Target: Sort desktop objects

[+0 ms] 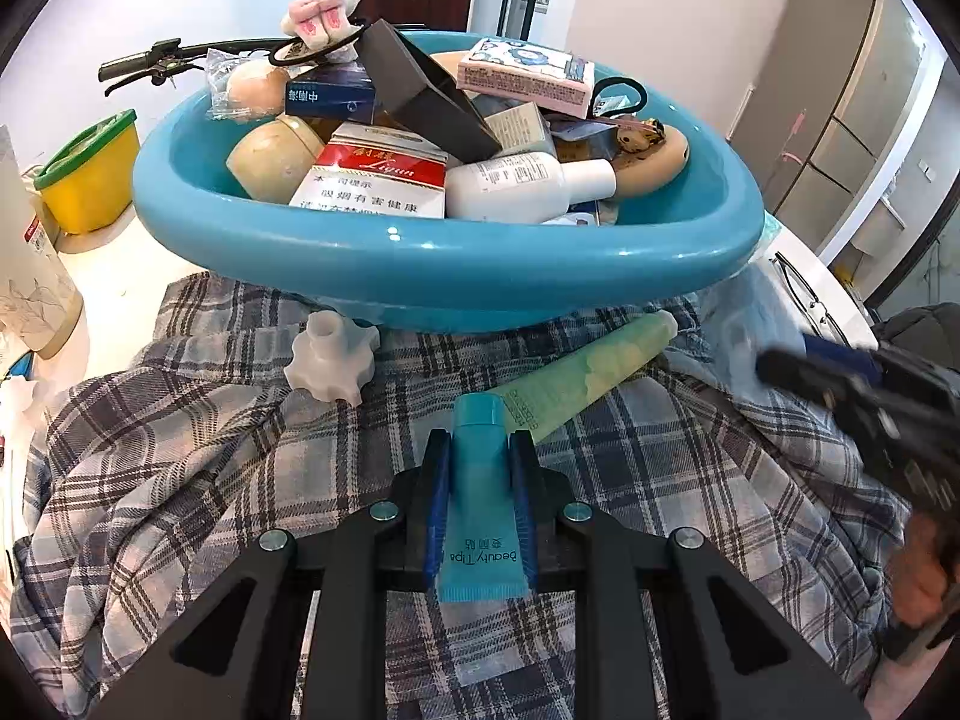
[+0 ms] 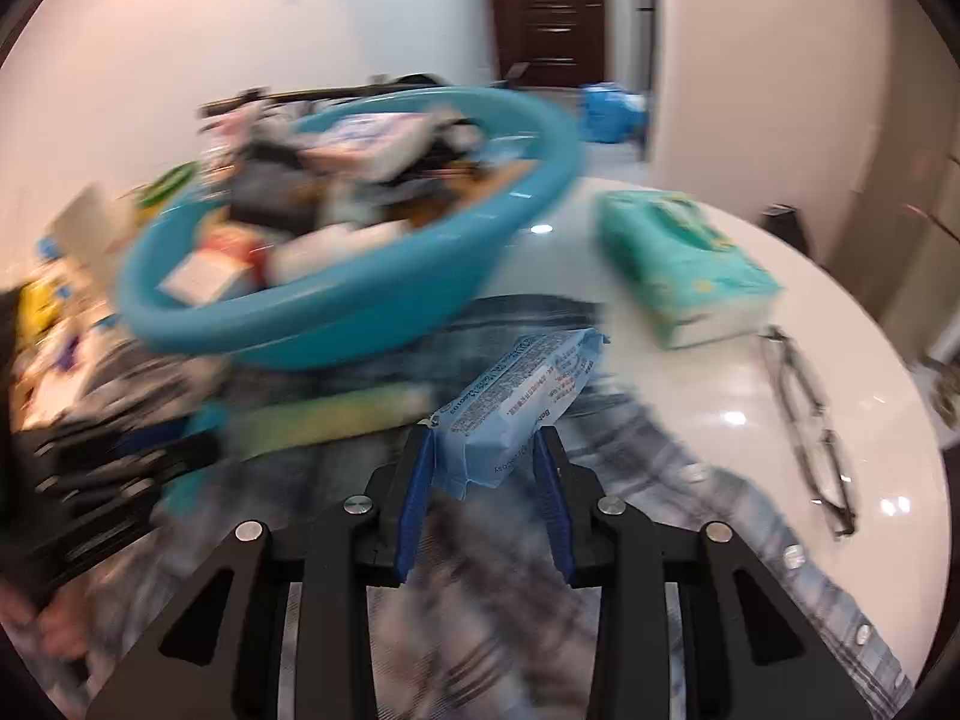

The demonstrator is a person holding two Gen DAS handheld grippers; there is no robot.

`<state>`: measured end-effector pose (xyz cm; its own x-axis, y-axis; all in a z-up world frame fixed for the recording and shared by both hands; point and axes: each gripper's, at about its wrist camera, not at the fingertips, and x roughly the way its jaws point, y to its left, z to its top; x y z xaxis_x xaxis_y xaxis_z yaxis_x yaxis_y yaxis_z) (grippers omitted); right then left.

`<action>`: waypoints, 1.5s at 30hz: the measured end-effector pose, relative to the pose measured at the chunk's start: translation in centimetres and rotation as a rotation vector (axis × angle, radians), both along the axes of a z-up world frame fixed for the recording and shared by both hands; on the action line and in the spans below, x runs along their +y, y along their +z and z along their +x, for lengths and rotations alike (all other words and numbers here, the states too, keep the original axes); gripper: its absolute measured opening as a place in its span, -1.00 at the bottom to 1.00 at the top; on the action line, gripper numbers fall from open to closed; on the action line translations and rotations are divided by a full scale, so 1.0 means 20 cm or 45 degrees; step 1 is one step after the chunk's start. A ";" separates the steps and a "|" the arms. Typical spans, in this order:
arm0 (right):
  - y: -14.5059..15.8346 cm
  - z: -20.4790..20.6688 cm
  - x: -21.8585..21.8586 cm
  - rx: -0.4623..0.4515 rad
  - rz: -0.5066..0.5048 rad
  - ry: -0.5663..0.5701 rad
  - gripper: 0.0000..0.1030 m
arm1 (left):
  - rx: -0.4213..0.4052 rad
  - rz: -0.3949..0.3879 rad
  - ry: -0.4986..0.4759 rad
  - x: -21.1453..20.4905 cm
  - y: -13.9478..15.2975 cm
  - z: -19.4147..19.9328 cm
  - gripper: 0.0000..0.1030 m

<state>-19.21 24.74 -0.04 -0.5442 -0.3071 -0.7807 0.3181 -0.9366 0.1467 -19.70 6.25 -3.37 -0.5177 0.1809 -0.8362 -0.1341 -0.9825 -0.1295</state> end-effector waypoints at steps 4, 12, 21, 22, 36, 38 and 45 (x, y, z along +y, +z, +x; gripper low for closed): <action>0.01 0.07 -0.09 -0.027 -0.036 0.175 -0.35 | 0.014 0.004 0.001 -0.01 0.03 0.00 -0.59; -0.04 0.10 -0.13 0.040 0.135 0.113 0.18 | 0.016 0.007 -0.018 0.01 0.02 0.04 -0.59; -0.11 0.04 -0.14 0.108 0.153 0.012 0.40 | 0.027 0.007 -0.018 -0.01 0.03 0.05 -0.59; -0.13 0.03 -0.15 0.095 0.148 0.019 0.41 | 0.027 0.007 -0.018 -0.01 0.03 0.05 -0.59; -0.10 0.04 -0.13 0.009 0.023 0.232 0.11 | 0.033 0.011 -0.022 0.01 0.04 0.05 -0.59; -0.10 0.05 -0.14 -0.027 -0.010 0.285 0.09 | 0.039 0.014 -0.025 0.01 0.04 0.05 -0.59; -0.14 0.11 -0.23 0.041 0.189 0.284 0.33 | 0.030 0.008 -0.062 0.06 0.03 0.07 -0.59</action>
<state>-16.96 20.13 -2.87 -0.5014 -0.3052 -0.8096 0.5211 -0.8535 -0.0009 -18.33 7.36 -2.79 -0.5274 0.2115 -0.8228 -0.1844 -0.9739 -0.1321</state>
